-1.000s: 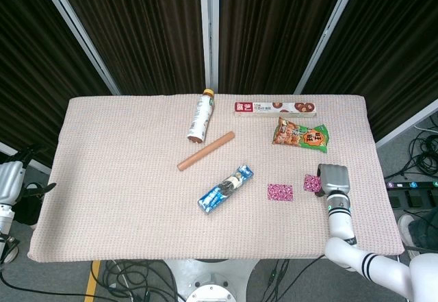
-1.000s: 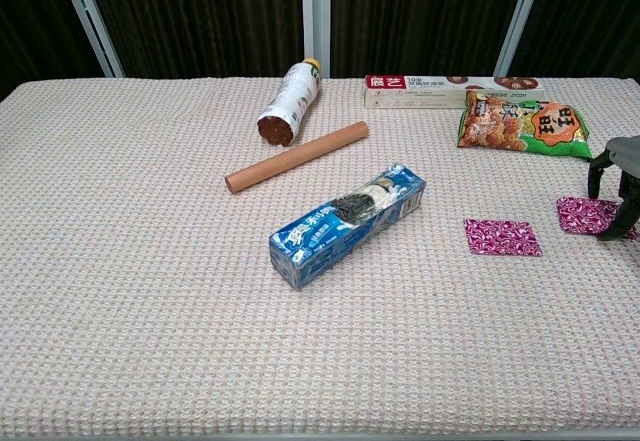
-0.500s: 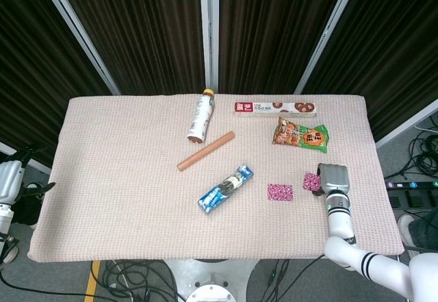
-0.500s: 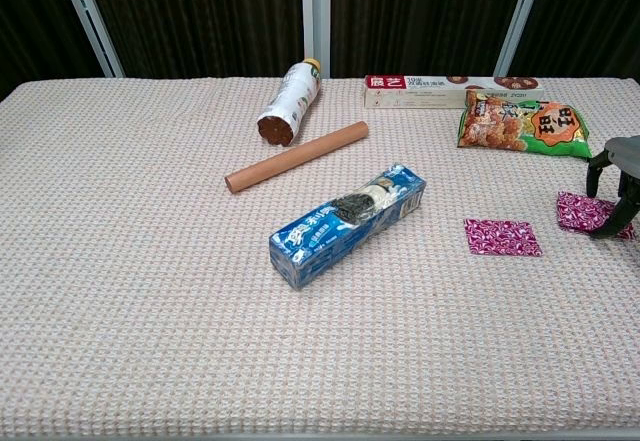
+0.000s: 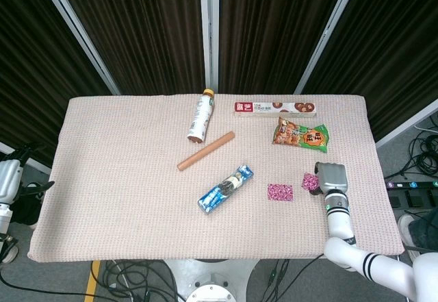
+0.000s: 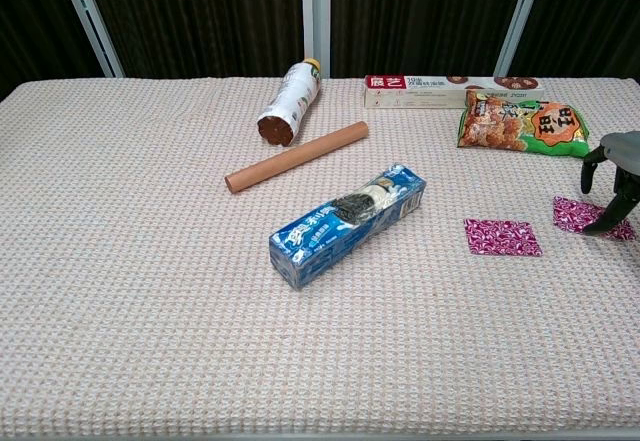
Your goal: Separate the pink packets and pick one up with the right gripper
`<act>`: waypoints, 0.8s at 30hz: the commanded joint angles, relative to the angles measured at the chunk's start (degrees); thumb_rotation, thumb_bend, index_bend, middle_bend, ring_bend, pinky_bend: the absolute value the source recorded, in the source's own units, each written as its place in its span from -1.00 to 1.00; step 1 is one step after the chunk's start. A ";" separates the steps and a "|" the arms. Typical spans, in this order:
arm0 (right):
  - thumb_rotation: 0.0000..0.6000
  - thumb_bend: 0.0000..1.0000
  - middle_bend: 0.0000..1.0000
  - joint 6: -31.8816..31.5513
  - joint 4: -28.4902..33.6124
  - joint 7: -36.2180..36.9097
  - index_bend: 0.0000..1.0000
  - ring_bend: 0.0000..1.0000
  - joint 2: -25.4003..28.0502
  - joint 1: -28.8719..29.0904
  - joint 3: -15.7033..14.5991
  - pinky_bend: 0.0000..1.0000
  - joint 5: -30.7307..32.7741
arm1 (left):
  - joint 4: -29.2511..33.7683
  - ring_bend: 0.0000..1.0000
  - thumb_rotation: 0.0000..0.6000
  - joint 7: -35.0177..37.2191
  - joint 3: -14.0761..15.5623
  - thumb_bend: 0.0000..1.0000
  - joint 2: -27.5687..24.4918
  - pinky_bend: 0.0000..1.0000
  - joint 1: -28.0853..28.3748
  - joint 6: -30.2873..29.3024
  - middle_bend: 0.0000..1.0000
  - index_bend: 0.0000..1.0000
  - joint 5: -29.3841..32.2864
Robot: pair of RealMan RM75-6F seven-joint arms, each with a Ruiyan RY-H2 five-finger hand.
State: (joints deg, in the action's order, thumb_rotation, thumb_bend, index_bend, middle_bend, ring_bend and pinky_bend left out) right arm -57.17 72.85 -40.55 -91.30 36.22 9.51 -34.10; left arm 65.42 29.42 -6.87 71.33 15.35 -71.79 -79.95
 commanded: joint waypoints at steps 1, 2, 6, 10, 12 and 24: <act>0.67 -1.00 1.00 -1.98 4.04 0.39 -0.21 1.00 1.73 0.28 0.52 1.00 -2.52 | 0.15 -0.53 1.00 -0.05 -0.06 -0.99 -0.09 -0.48 -0.03 -0.09 -0.41 -0.44 0.03; 0.67 -1.00 1.00 -2.27 5.12 0.33 -0.21 1.00 2.05 0.39 0.56 1.00 -3.01 | 0.23 -0.53 1.00 -0.11 -0.07 -0.99 -0.12 -0.48 -0.04 -0.10 -0.41 -0.44 0.05; 0.63 -1.00 1.00 -2.10 9.42 -0.52 -0.21 1.00 2.66 1.16 0.15 1.00 -3.96 | 0.47 -0.53 1.00 -0.38 -0.11 -0.99 -0.22 -0.48 -0.20 -0.23 -0.41 -0.44 0.22; 0.60 -1.00 1.00 -1.18 11.00 -2.15 -0.21 1.00 1.41 2.36 -1.00 1.00 -3.94 | 0.76 -0.53 1.00 -0.62 -0.34 -0.99 -0.52 -0.48 -0.45 -0.60 -0.41 -0.44 0.54; 0.60 -1.00 1.00 -0.34 11.54 -2.43 -0.21 1.00 0.75 2.80 -1.41 1.00 -3.22 | 0.97 -0.53 1.00 -0.71 -0.33 -0.99 -0.77 -0.48 -0.61 -0.70 -0.41 -0.44 0.62; 0.59 -1.00 1.00 0.34 9.24 -3.80 -0.21 1.00 -1.66 4.35 -3.13 1.00 -1.37 | 0.97 -0.53 1.00 0.48 -0.36 -0.99 -0.98 -0.48 -0.96 -0.37 -0.41 -0.44 0.91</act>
State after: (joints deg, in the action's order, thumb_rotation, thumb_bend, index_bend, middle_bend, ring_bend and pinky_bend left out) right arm -56.86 82.15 -44.43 -92.90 40.51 6.35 -35.55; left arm 66.42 29.86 -7.23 70.34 14.38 -72.20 -79.04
